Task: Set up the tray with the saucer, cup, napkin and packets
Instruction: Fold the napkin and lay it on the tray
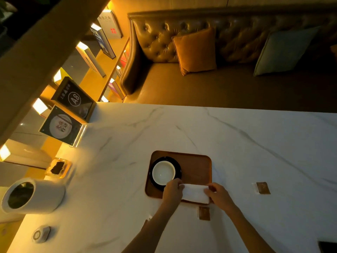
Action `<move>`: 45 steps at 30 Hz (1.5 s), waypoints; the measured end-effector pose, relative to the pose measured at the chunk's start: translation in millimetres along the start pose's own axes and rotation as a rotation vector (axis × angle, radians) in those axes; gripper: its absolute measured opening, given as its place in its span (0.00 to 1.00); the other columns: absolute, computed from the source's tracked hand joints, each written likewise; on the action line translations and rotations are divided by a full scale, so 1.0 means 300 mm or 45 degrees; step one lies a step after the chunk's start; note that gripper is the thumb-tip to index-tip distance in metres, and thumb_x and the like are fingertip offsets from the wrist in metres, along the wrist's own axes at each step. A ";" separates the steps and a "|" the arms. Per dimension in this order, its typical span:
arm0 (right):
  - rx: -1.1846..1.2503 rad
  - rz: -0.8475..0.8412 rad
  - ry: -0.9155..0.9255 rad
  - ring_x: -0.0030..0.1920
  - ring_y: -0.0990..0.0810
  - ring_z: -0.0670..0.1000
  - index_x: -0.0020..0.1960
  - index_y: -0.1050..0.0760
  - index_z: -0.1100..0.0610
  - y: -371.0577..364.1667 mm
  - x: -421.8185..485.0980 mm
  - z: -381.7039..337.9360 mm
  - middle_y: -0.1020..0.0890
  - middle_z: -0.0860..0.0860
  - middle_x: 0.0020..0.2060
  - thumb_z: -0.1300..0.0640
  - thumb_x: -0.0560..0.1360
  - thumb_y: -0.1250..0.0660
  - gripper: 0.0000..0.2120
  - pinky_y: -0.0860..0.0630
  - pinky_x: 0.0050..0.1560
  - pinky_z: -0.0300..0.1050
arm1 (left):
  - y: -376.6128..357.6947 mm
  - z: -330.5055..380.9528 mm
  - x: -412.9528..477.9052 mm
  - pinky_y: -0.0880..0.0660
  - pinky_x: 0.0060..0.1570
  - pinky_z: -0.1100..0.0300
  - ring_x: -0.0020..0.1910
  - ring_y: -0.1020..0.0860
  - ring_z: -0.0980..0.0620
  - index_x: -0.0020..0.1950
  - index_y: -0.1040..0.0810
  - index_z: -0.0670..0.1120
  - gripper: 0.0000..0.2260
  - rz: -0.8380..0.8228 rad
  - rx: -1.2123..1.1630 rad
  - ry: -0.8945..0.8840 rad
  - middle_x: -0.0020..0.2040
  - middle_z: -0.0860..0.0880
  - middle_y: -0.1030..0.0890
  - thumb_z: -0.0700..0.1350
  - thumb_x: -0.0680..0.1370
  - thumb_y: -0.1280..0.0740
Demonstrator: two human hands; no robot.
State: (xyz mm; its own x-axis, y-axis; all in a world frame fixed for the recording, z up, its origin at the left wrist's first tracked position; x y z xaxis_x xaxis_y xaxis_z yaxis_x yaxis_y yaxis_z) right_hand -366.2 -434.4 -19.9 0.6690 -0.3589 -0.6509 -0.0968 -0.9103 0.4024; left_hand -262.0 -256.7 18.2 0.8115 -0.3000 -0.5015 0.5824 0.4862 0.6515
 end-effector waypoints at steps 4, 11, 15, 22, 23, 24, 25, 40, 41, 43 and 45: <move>-0.137 0.036 0.001 0.49 0.21 0.51 0.57 0.24 0.54 -0.029 0.051 0.053 0.19 0.53 0.51 0.52 0.76 0.34 0.11 0.21 0.50 0.45 | -0.057 -0.021 0.020 0.25 0.53 0.59 0.54 0.20 0.50 0.59 0.19 0.46 0.11 0.043 0.106 0.026 0.55 0.48 0.18 0.46 0.80 0.37; -0.270 0.103 0.080 0.50 0.21 0.52 0.57 0.23 0.56 -0.047 0.093 0.092 0.20 0.55 0.52 0.52 0.77 0.35 0.12 0.21 0.51 0.45 | -0.125 -0.045 0.023 0.29 0.47 0.66 0.50 0.21 0.54 0.58 0.20 0.50 0.10 0.097 0.189 0.006 0.55 0.51 0.20 0.48 0.82 0.39; -0.375 0.174 0.052 0.48 0.22 0.51 0.56 0.25 0.54 -0.058 0.101 0.118 0.26 0.54 0.54 0.49 0.77 0.37 0.12 0.24 0.47 0.39 | -0.151 -0.048 0.031 0.31 0.49 0.65 0.52 0.21 0.54 0.60 0.21 0.52 0.11 0.126 0.314 -0.044 0.56 0.52 0.21 0.49 0.82 0.40; -0.439 0.232 0.018 0.44 0.25 0.47 0.56 0.27 0.51 -0.076 0.109 0.146 0.27 0.53 0.54 0.43 0.77 0.39 0.14 0.24 0.44 0.36 | -0.168 -0.044 0.059 0.23 0.52 0.57 0.51 0.19 0.52 0.60 0.22 0.54 0.10 0.108 0.522 0.000 0.55 0.52 0.18 0.49 0.80 0.35; -0.432 0.233 0.019 0.44 0.26 0.46 0.57 0.27 0.51 -0.076 0.111 0.148 0.27 0.53 0.54 0.42 0.77 0.39 0.15 0.25 0.43 0.36 | -0.174 -0.049 0.058 0.23 0.52 0.57 0.51 0.19 0.52 0.61 0.23 0.54 0.10 0.099 0.527 -0.005 0.55 0.52 0.19 0.50 0.80 0.35; -0.415 0.231 0.022 0.45 0.27 0.46 0.58 0.28 0.50 -0.074 0.111 0.149 0.27 0.53 0.54 0.42 0.77 0.39 0.16 0.26 0.43 0.35 | -0.181 -0.057 0.055 0.23 0.52 0.57 0.51 0.20 0.51 0.62 0.24 0.54 0.11 0.092 0.521 -0.009 0.56 0.52 0.19 0.50 0.80 0.36; -0.391 0.226 0.030 0.46 0.27 0.45 0.60 0.28 0.50 -0.072 0.110 0.149 0.27 0.53 0.55 0.41 0.77 0.39 0.17 0.26 0.44 0.35 | -0.187 -0.065 0.050 0.23 0.52 0.57 0.52 0.20 0.52 0.63 0.26 0.54 0.12 0.093 0.506 -0.009 0.57 0.52 0.20 0.51 0.80 0.37; -0.970 0.184 0.444 0.72 0.33 0.61 0.73 0.35 0.55 -0.144 -0.076 0.111 0.31 0.55 0.72 0.38 0.78 0.55 0.31 0.34 0.67 0.57 | -0.286 -0.141 -0.089 0.62 0.75 0.49 0.78 0.65 0.48 0.79 0.60 0.50 0.32 -0.218 0.623 -0.302 0.79 0.49 0.65 0.49 0.81 0.44; -0.999 0.167 0.424 0.72 0.34 0.61 0.73 0.34 0.55 -0.151 -0.078 0.108 0.32 0.55 0.72 0.38 0.78 0.58 0.33 0.34 0.67 0.58 | -0.294 -0.151 -0.088 0.65 0.75 0.50 0.77 0.67 0.48 0.79 0.63 0.48 0.34 -0.248 0.664 -0.279 0.78 0.49 0.67 0.52 0.81 0.44; -1.044 0.130 0.380 0.72 0.33 0.62 0.73 0.34 0.55 -0.161 -0.073 0.102 0.32 0.56 0.72 0.38 0.78 0.61 0.34 0.33 0.66 0.60 | -0.303 -0.166 -0.081 0.66 0.75 0.50 0.76 0.69 0.49 0.79 0.65 0.47 0.36 -0.286 0.728 -0.241 0.78 0.48 0.68 0.54 0.81 0.44; -1.080 0.082 0.339 0.71 0.33 0.63 0.73 0.34 0.55 -0.169 -0.065 0.098 0.32 0.57 0.72 0.38 0.77 0.63 0.36 0.32 0.65 0.62 | -0.307 -0.173 -0.070 0.68 0.74 0.49 0.76 0.69 0.48 0.78 0.65 0.46 0.37 -0.284 0.765 -0.243 0.78 0.46 0.67 0.54 0.80 0.44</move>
State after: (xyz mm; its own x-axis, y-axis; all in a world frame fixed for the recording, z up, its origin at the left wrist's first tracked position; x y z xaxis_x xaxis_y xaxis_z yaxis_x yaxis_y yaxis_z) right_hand -396.1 -387.2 -46.6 0.8403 -0.2482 -0.4819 0.3673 -0.3932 0.8429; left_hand -335.0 -252.6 -60.8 0.6304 -0.5072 -0.5876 0.6182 -0.1297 0.7752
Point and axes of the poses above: each hand's wrist, its own x-axis towards the middle knuckle, its own y-axis out of the back of the hand, z = x × y, the point moved 5 cm from there along x, towards the middle knuckle
